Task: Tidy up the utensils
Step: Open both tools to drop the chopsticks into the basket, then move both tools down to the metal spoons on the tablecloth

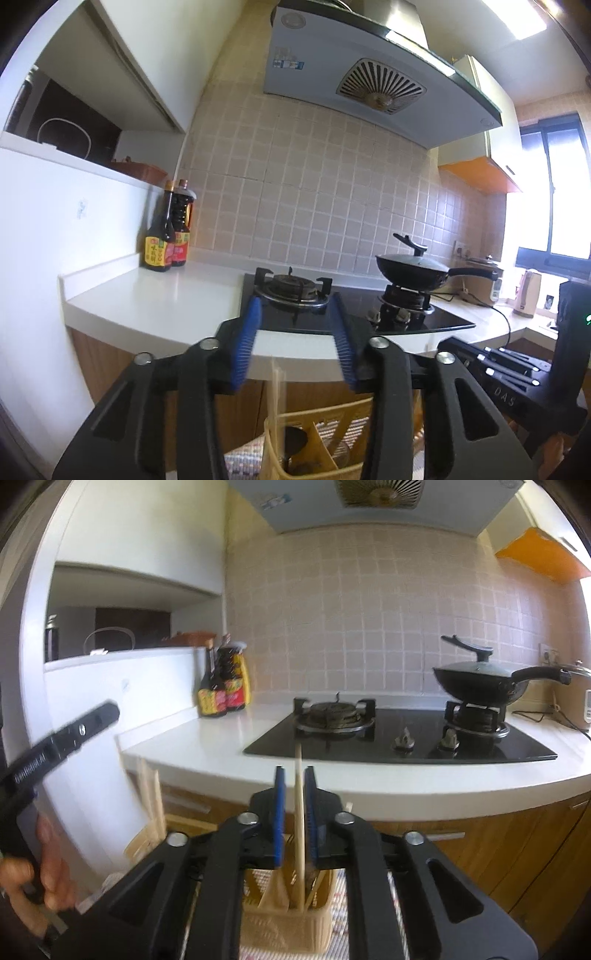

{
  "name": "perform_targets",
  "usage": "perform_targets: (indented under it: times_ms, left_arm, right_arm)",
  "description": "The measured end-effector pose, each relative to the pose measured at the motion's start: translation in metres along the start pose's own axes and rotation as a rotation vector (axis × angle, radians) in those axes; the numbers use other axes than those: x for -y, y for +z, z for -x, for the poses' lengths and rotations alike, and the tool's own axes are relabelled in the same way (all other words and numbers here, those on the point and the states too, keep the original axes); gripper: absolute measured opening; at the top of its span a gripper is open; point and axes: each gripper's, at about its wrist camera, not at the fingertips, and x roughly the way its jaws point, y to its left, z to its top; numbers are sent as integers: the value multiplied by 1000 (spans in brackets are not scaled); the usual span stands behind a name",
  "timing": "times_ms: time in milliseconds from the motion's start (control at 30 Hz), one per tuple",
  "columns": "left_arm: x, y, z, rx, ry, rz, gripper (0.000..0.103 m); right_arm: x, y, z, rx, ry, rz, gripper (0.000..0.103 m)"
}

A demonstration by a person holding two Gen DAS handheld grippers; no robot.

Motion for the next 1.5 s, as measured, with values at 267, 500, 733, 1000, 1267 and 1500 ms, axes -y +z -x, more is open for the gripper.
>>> perform_targets:
  times_ms: [267,500,733,1000,1267,1500]
  left_arm:
    - [-5,24,49,-81,-104,45,73]
    - [11,21,86,-214,-149,10,80]
    - [27,-3,89,-422,-126,-45,80]
    - [22,-41,83,-627,-143,-12,80]
    - [8,-81,73,-800,-162,72,74]
    - [-3,-135,59,-999,-211,158,57]
  right_arm:
    - [-2,2,54,-47,27,-28,62]
    - [-2,-3,75,-253,21,-49,63]
    - [5,-36,69,-526,-3,-102,63]
    - [12,-92,47,-801,20,-175,63]
    - [6,-127,31,-942,8,-165,63]
    - [7,-152,12,-1032,0,-181,41]
